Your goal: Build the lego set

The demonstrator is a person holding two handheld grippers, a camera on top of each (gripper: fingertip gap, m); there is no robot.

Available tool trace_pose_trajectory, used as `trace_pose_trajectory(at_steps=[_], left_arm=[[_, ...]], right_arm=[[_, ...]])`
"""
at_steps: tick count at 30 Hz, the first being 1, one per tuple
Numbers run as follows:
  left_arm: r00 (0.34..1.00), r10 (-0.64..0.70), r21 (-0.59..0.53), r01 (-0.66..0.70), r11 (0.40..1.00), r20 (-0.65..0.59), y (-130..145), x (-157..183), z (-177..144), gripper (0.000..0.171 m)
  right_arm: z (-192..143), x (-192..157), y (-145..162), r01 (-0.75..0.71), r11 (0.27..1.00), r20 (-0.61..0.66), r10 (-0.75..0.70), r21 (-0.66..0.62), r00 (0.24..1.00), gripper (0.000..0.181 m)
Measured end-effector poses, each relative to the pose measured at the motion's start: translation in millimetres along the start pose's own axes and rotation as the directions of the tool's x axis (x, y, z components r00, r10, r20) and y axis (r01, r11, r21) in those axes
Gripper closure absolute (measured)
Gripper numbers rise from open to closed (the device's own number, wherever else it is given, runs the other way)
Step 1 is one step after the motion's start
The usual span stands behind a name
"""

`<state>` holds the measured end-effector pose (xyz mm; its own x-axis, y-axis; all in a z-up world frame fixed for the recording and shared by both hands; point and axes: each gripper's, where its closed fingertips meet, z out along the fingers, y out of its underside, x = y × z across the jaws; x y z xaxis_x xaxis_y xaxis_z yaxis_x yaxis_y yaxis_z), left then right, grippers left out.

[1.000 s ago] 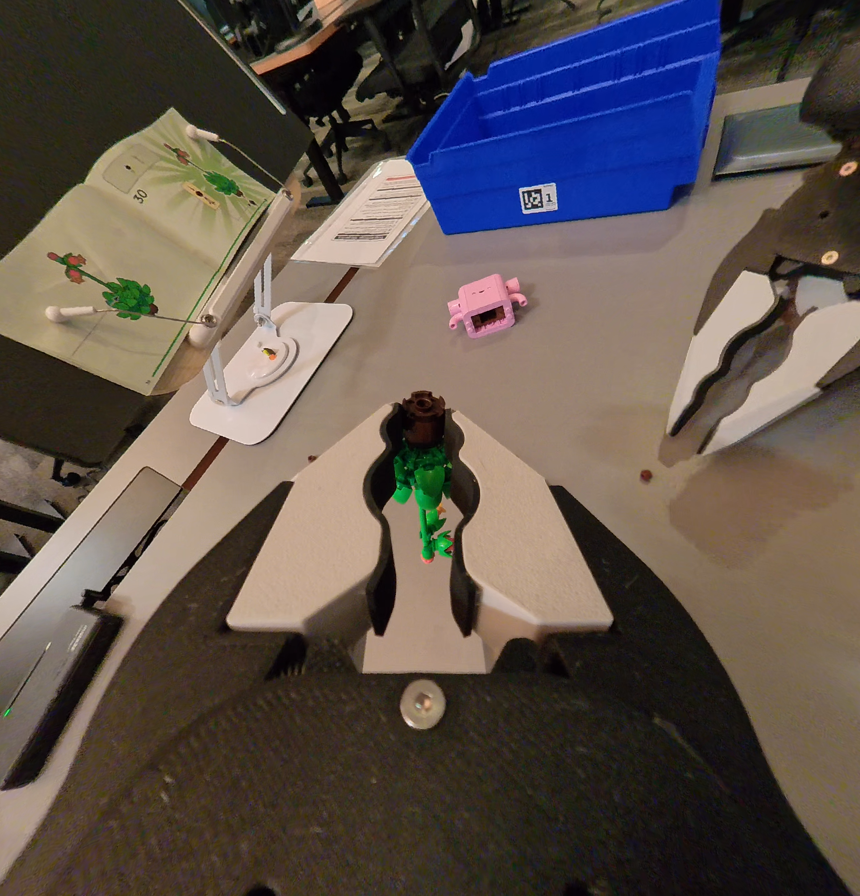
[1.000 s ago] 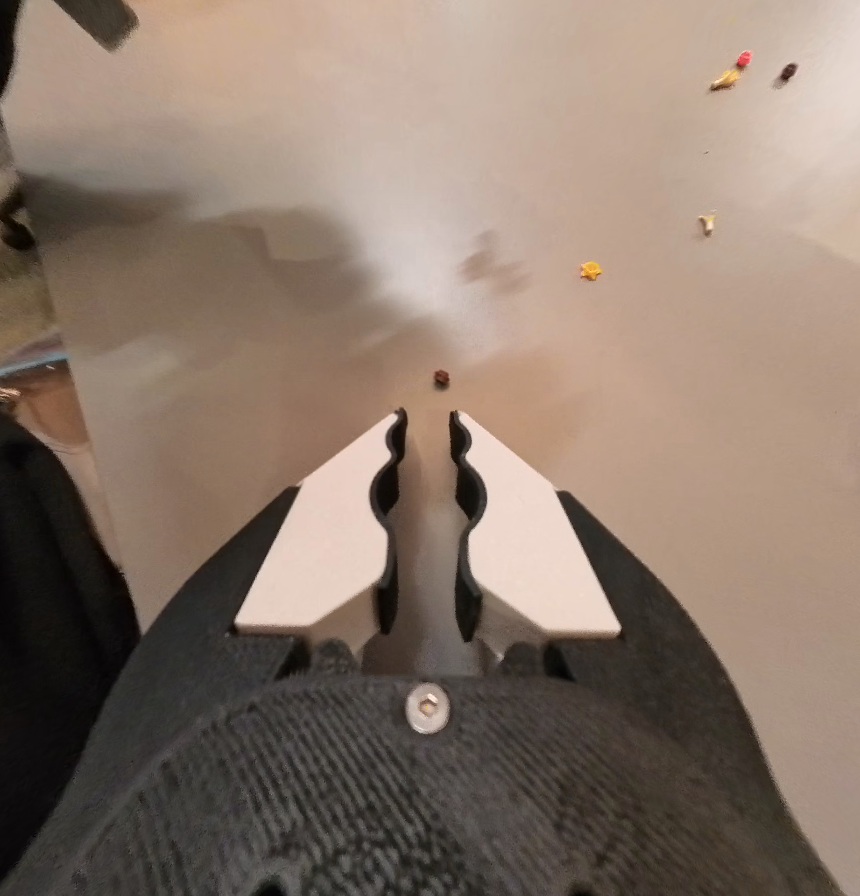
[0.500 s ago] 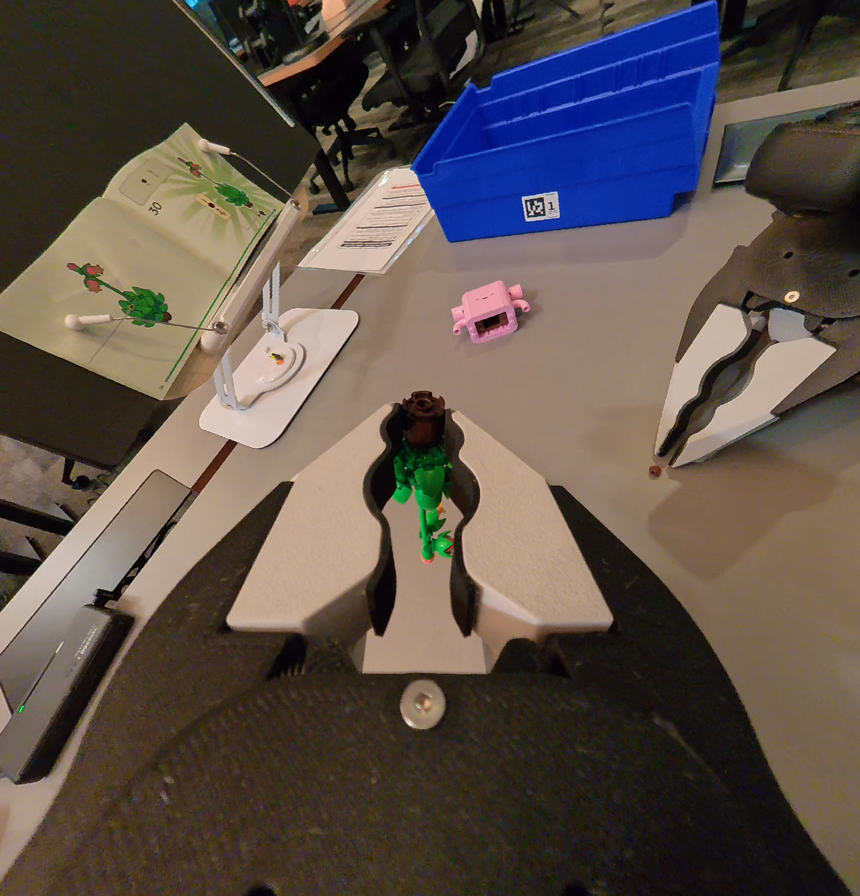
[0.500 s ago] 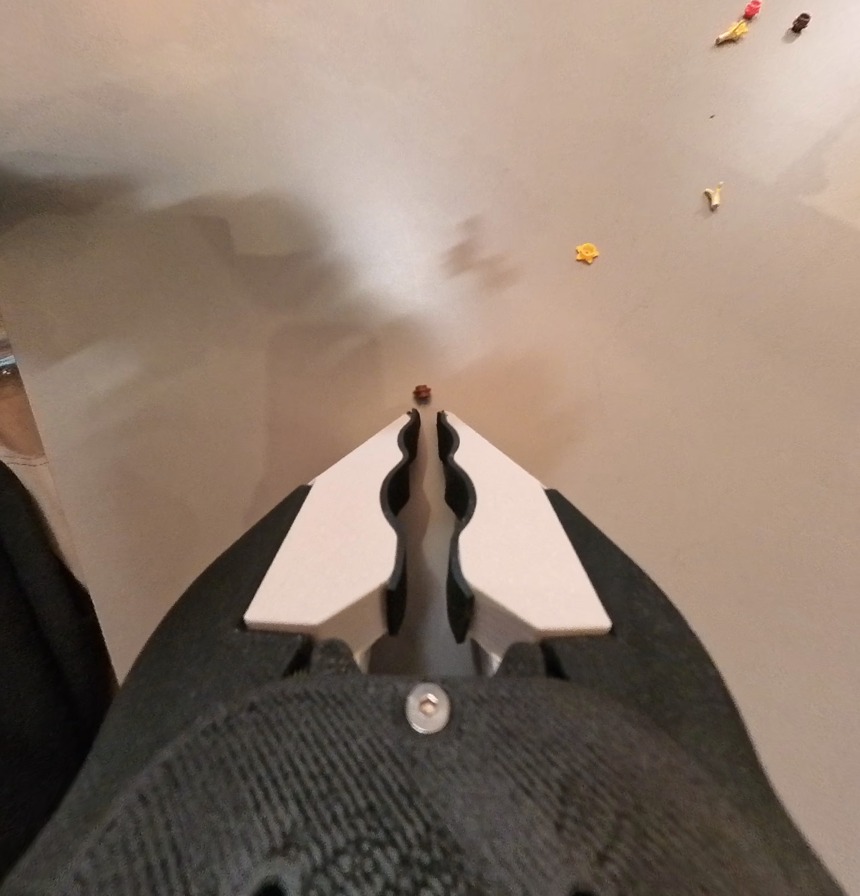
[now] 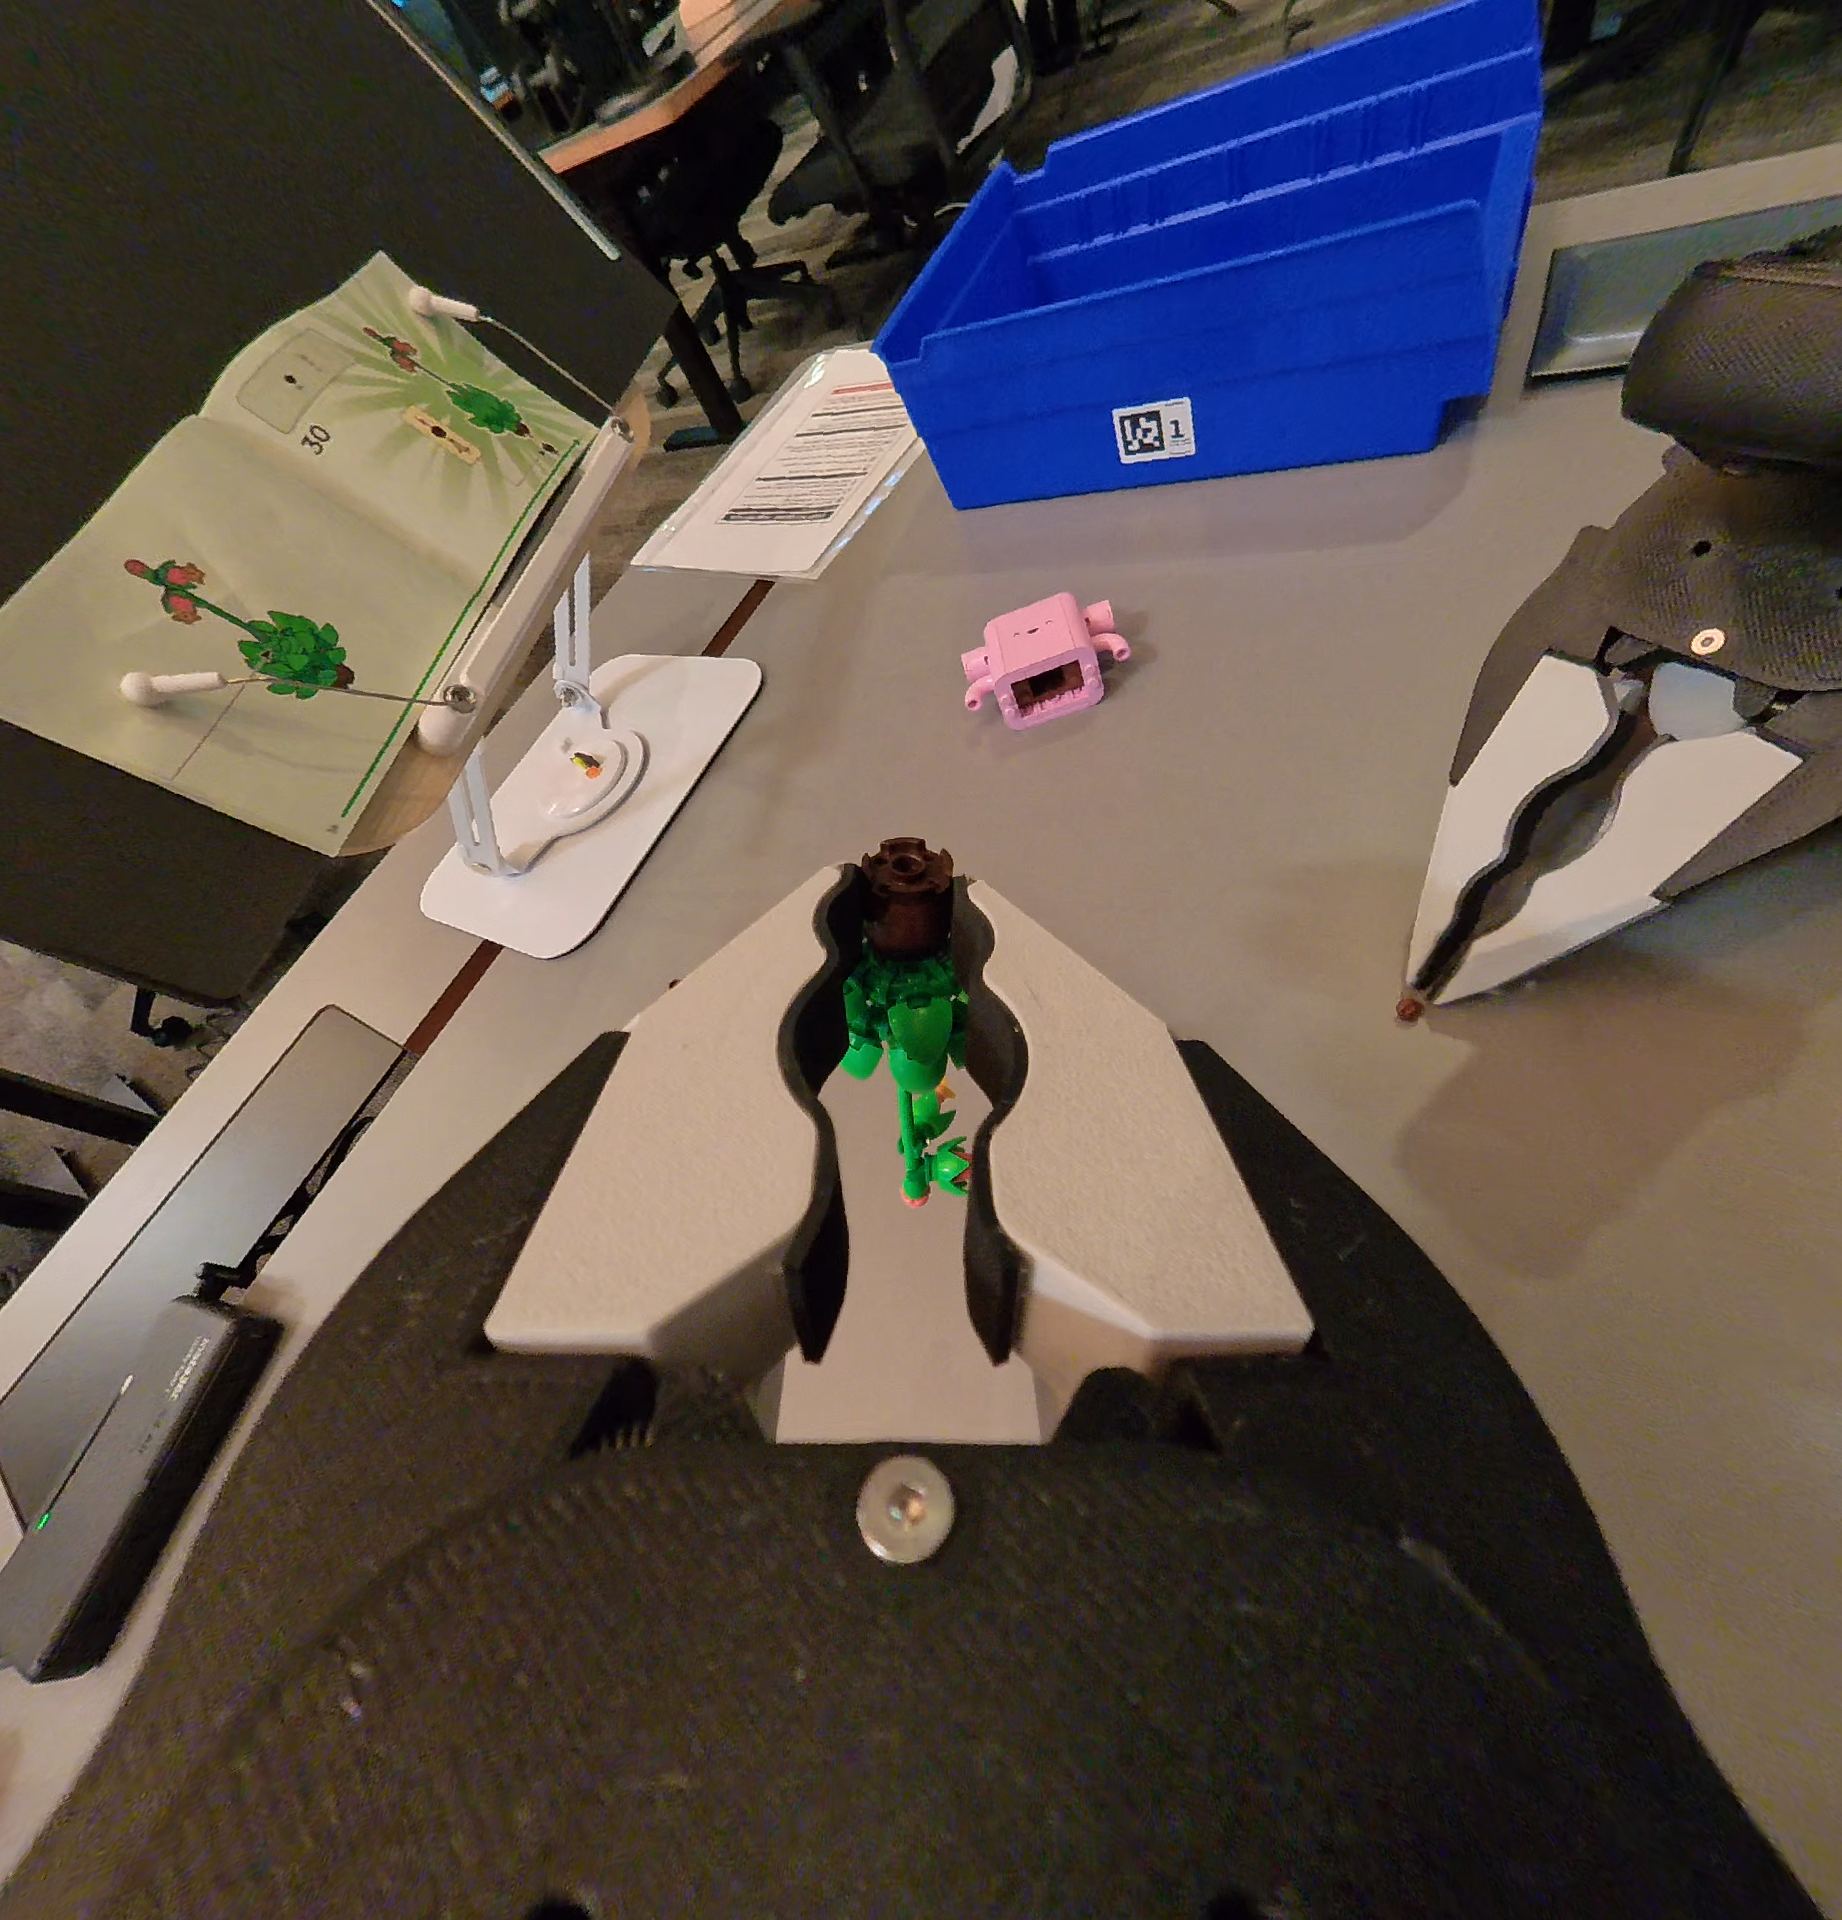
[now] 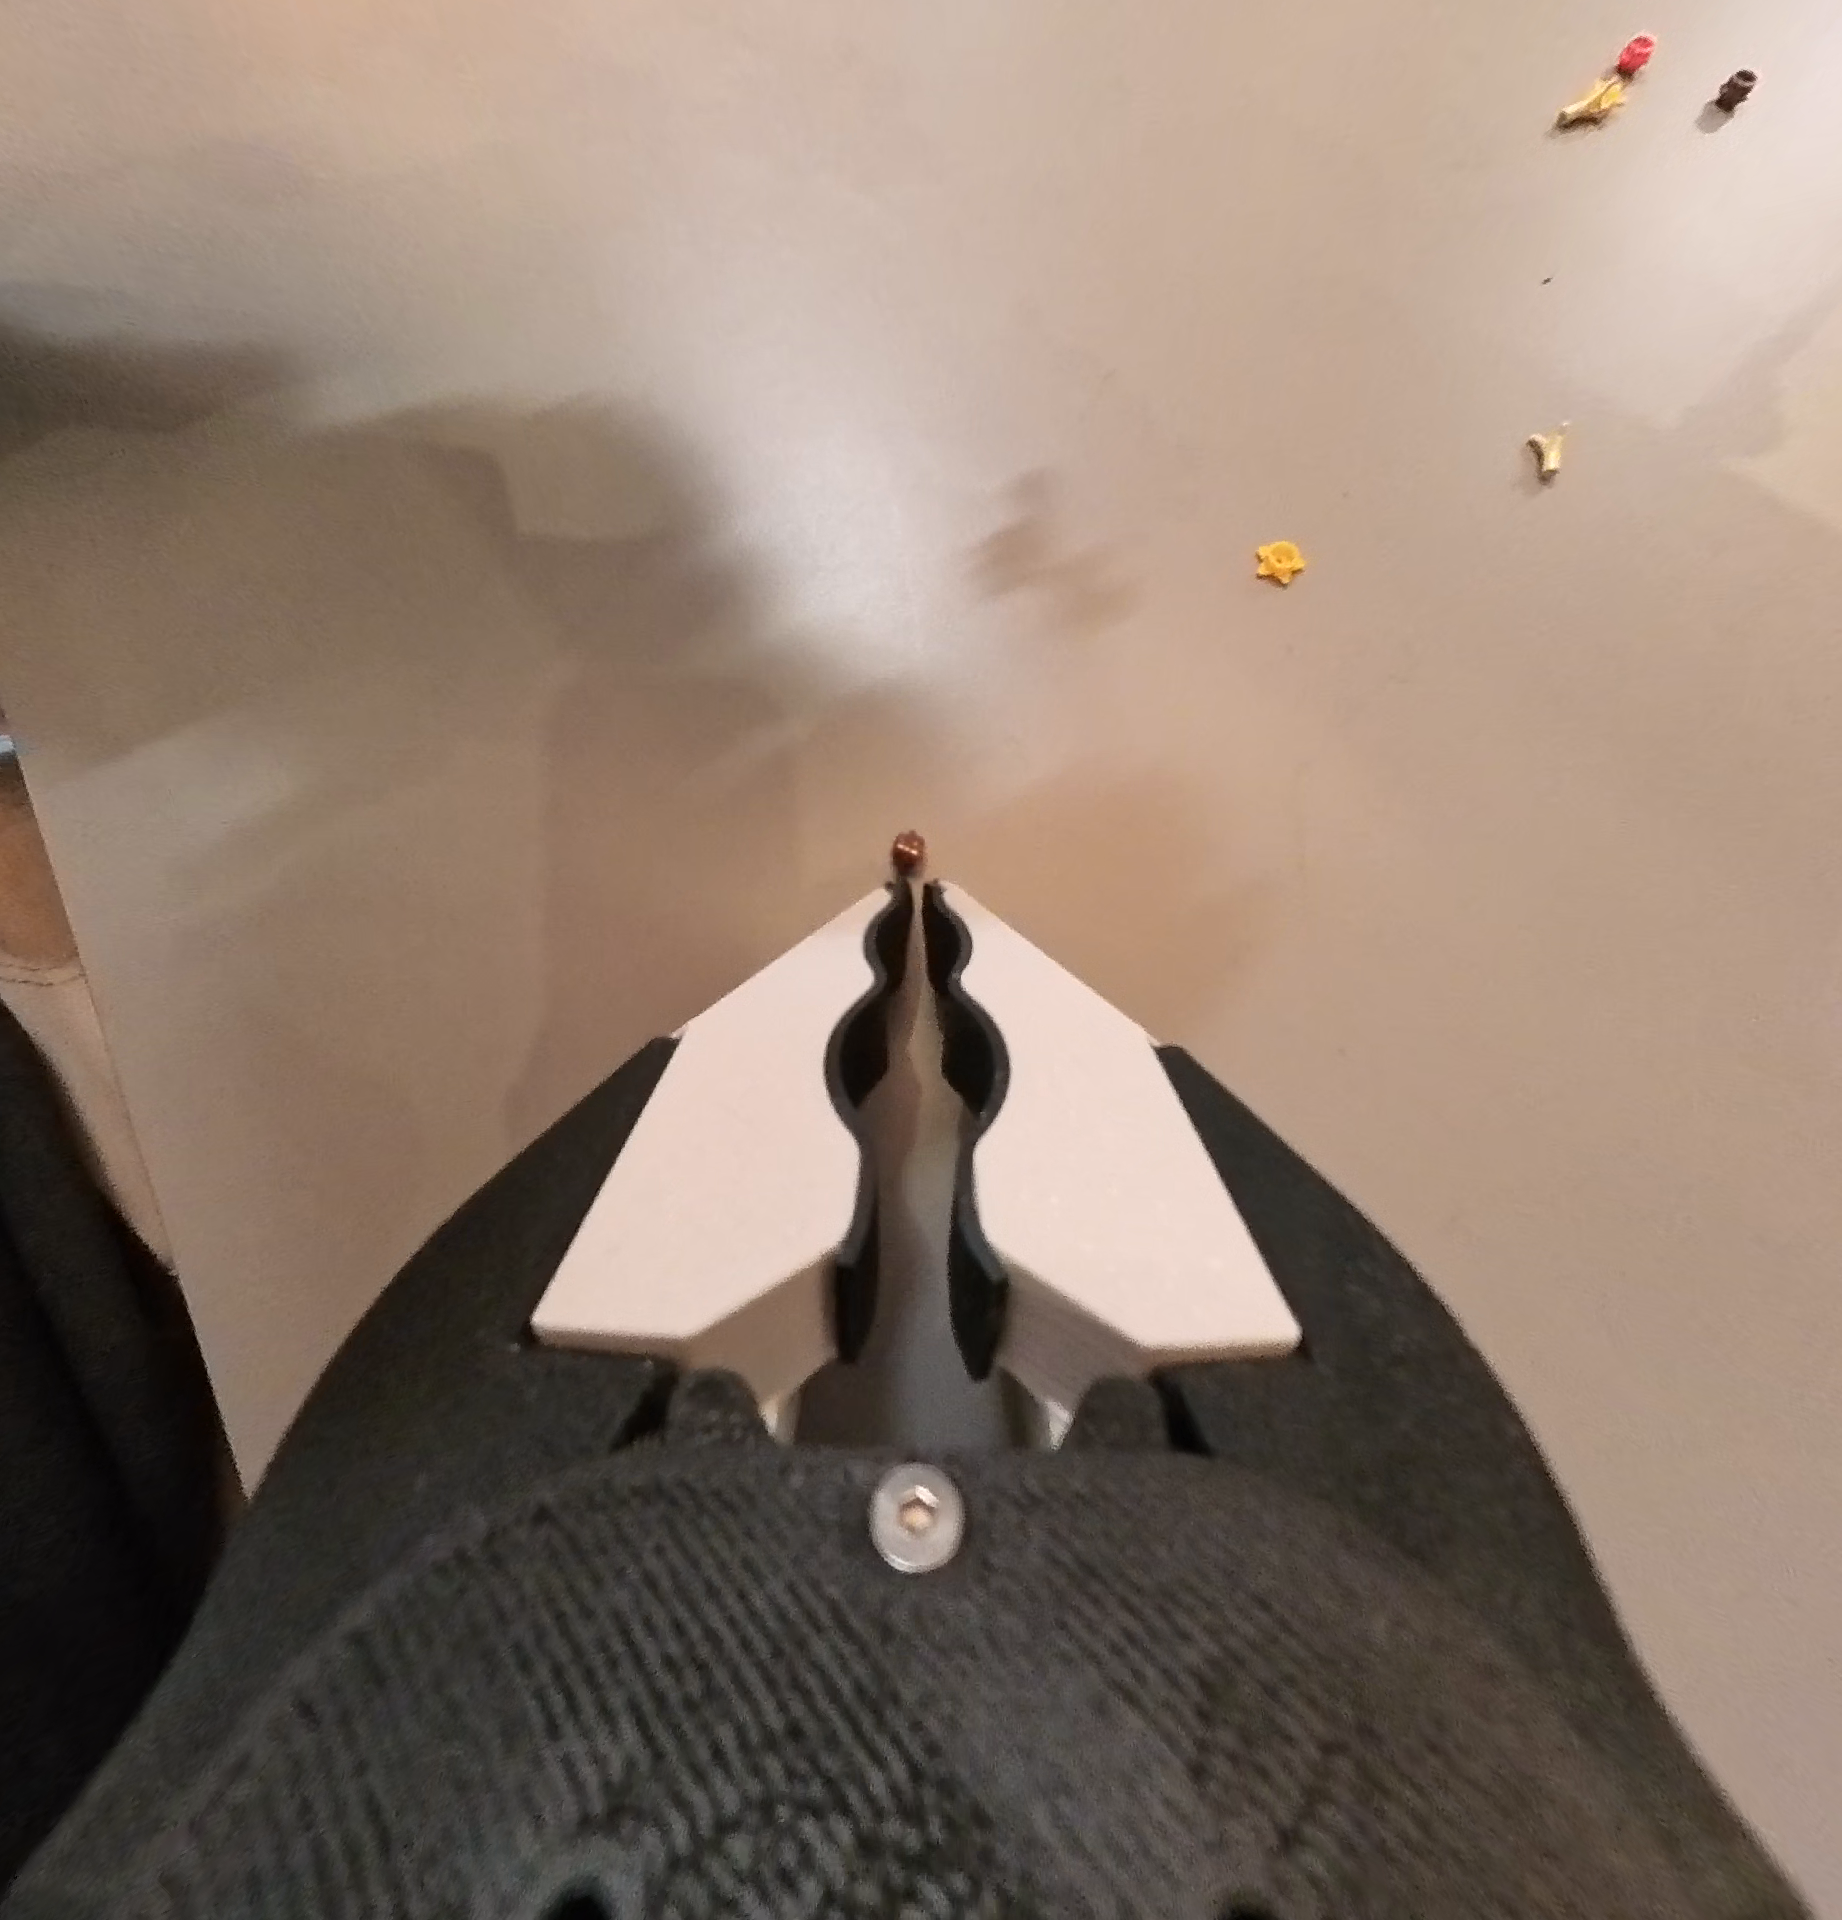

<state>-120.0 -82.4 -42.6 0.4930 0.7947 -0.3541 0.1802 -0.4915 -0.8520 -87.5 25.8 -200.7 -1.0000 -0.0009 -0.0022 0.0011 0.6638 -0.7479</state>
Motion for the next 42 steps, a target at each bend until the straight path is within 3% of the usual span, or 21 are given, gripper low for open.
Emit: trace_pose_trajectory(at_steps=[18,36,42], left_arm=[[1.0,0.009,0.016,-0.009,1.0,0.003,-1.6,0.7,-0.7,0.158],[1.0,0.017,0.028,-0.018,0.999,0.018,-7.8,-1.0,-7.6,0.158],[1.0,0.019,0.038,-0.019,0.999,0.021,-11.3,-1.3,-10.8,0.158]], right_arm=[[6.7,3.1,-12.1,-0.021,0.999,0.019,0.02,0.026,1.0,0.176],[-2.7,29.2,1.2,-0.106,0.994,-0.064,0.105,-0.007,0.992,0.179],[-4.3,17.9,-14.1,-0.056,0.998,-0.04,0.057,0.03,0.998,0.179]])
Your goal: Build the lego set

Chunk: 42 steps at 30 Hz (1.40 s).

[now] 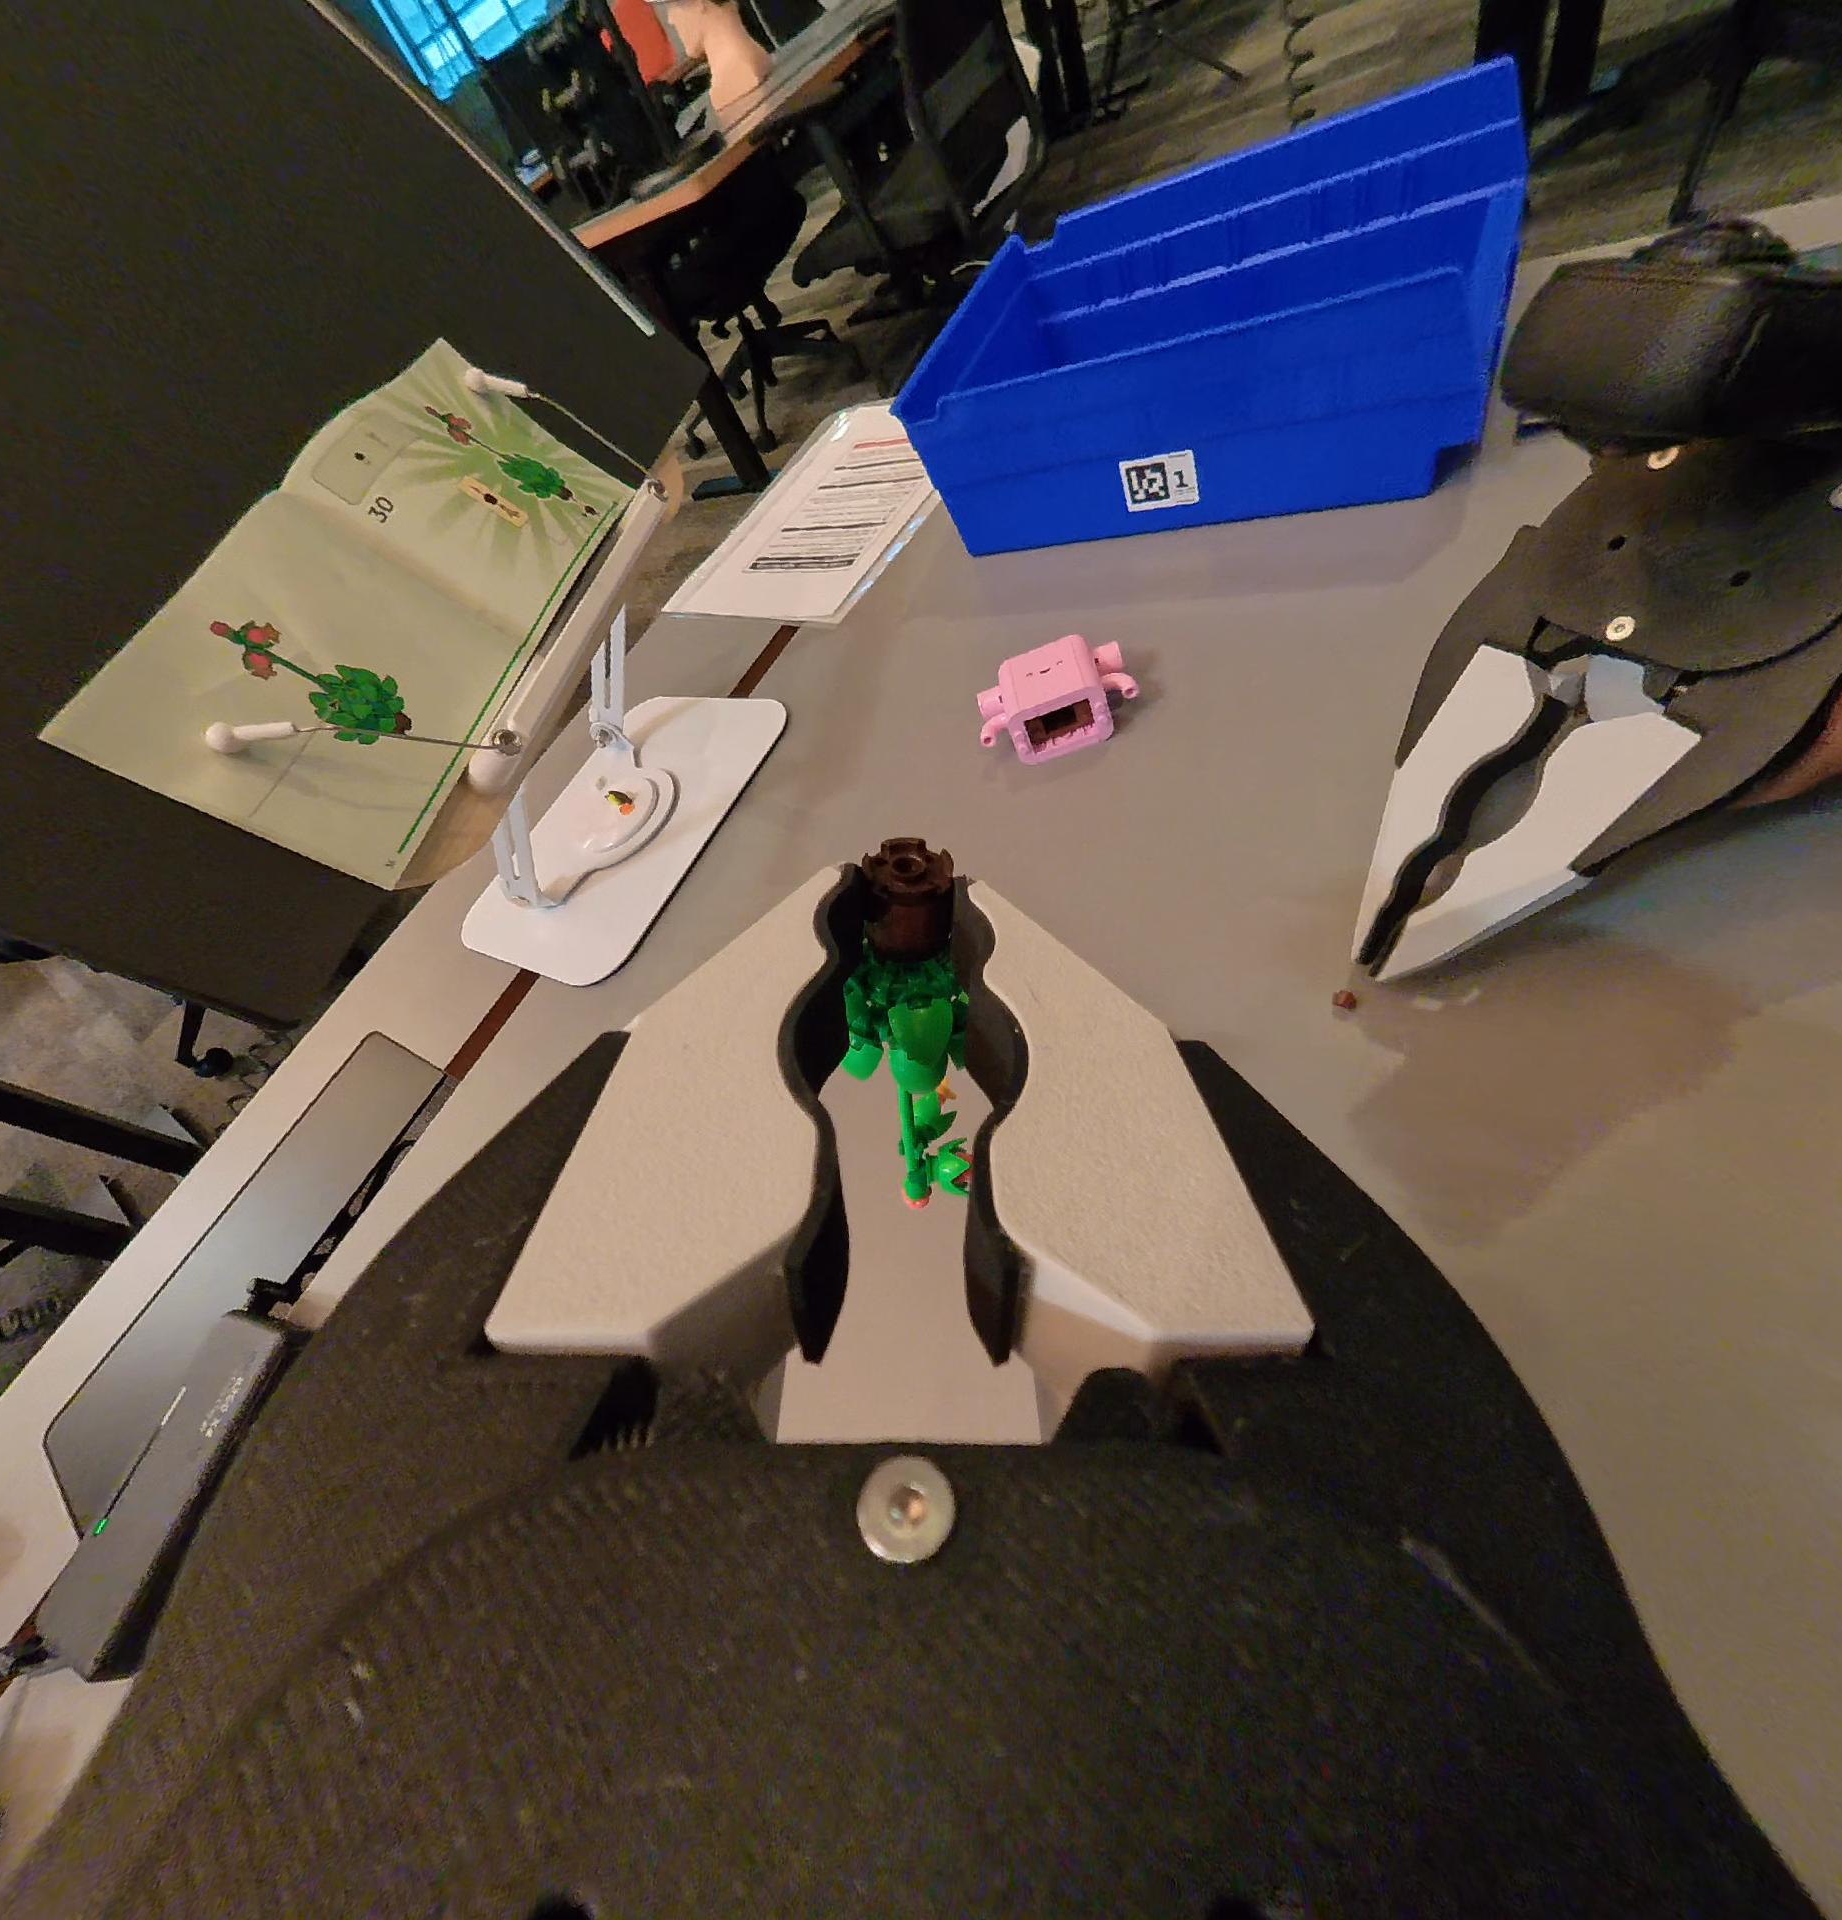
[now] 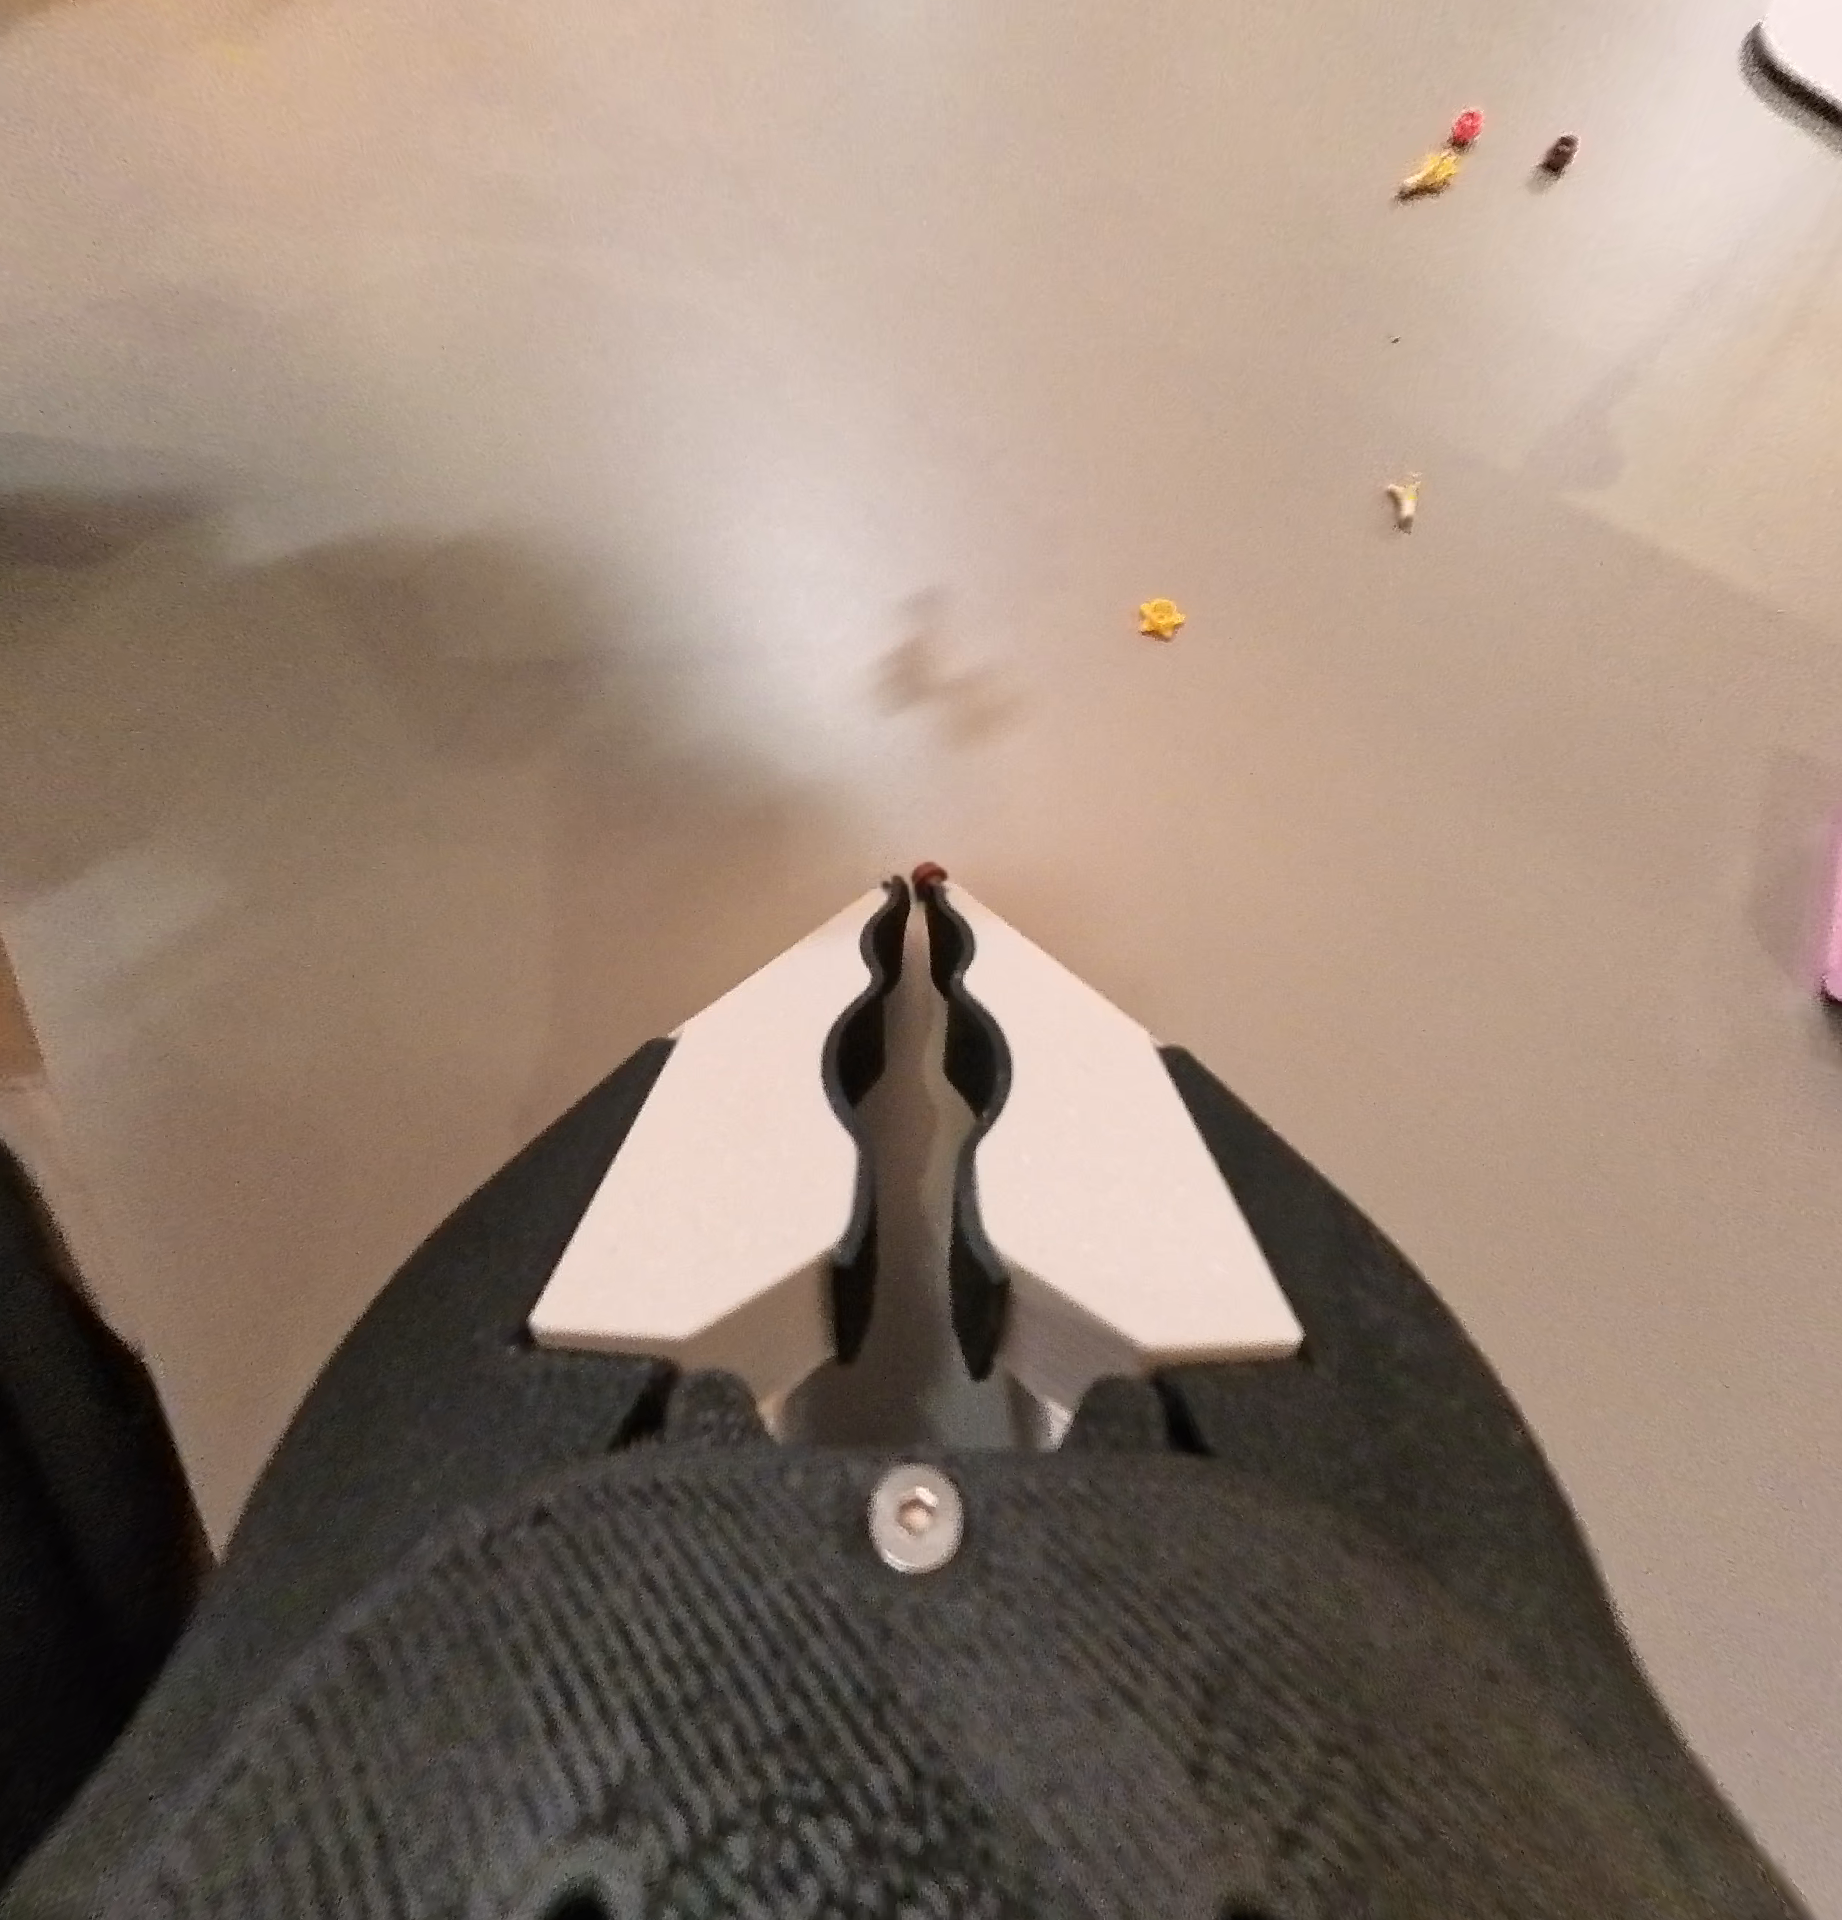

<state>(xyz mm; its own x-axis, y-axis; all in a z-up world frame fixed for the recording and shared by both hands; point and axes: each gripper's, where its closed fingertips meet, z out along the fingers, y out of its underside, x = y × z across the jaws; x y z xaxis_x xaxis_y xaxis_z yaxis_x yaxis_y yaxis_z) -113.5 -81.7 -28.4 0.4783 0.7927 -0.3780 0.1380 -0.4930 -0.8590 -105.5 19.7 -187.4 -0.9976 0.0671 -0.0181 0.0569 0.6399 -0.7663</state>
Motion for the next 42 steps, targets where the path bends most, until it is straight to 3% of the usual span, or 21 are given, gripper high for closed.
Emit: trace_pose_trajectory(at_steps=[5,19,26,42], left_arm=[[1.0,0.013,-0.001,-0.013,1.0,0.005,-3.0,0.9,-2.0,0.158],[1.0,0.011,0.013,-0.011,1.0,0.018,-6.6,-3.0,-8.5,0.157],[1.0,0.011,0.0,-0.011,1.0,0.011,-4.0,-1.6,-6.5,0.158],[1.0,-0.01,-0.003,0.01,1.0,0.016,3.9,-8.1,-7.4,0.158]], right_arm=[[11.9,2.6,5.3,0.065,0.995,-0.045,-0.069,-0.082,0.997,0.176],[13.8,2.5,0.6,0.135,0.984,-0.059,-0.142,-0.115,0.988,0.174],[12.8,-0.3,-8.3,0.083,0.987,0.089,-0.071,-0.139,0.994,0.175],[17.0,-4.1,-5.9,0.131,0.975,0.13,-0.109,-0.181,0.985,0.172]])
